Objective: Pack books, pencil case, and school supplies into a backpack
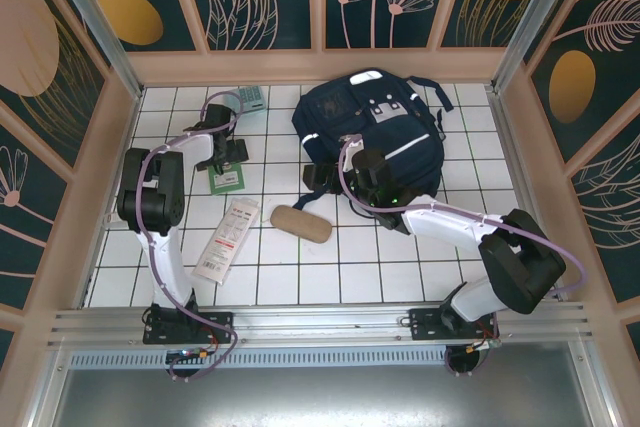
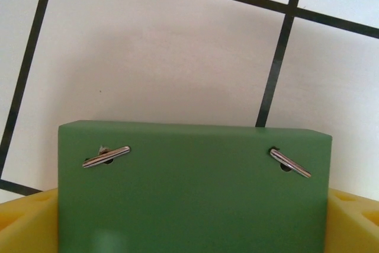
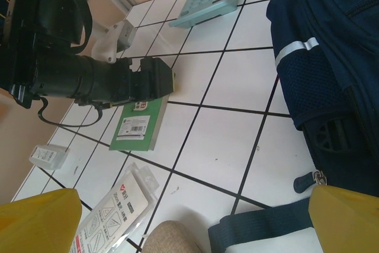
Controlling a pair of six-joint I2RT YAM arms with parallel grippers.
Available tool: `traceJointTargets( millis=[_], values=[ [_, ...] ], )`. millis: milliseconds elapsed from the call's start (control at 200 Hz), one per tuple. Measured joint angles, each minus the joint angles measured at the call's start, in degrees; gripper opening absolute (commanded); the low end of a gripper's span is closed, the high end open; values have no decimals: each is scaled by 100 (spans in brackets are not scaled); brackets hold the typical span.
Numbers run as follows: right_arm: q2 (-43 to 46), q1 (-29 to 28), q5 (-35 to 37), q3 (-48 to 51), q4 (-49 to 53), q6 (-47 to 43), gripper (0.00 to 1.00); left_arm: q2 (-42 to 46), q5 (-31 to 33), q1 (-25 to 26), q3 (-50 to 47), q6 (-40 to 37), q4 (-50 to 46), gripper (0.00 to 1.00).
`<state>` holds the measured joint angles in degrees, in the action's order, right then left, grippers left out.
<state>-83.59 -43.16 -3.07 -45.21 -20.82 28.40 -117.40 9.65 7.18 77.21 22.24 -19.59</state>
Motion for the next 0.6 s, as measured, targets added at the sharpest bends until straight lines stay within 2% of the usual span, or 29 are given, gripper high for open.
traceJointTargets(
  millis=[25, 90, 200, 365, 596],
  values=[
    [0, 0, 0, 0, 0, 4, 99, -20, -7, 0, 22, 2, -22, 89],
    [0, 0, -2, 0, 0, 13, 99, -37, -7, 7, 72, -24, -83, 78],
    [0, 4, 0, 0, 0, 26, 99, -39, -50, 11, 76, 7, -87, 73],
    [0, 4, -2, 0, -2, 48, 99, 81, -225, -2, -66, 103, 42, 73],
    [-44, 4, -275, 26, -385, 116, 95, 916, -1091, 72, -669, 645, 251, 73]
  ],
)
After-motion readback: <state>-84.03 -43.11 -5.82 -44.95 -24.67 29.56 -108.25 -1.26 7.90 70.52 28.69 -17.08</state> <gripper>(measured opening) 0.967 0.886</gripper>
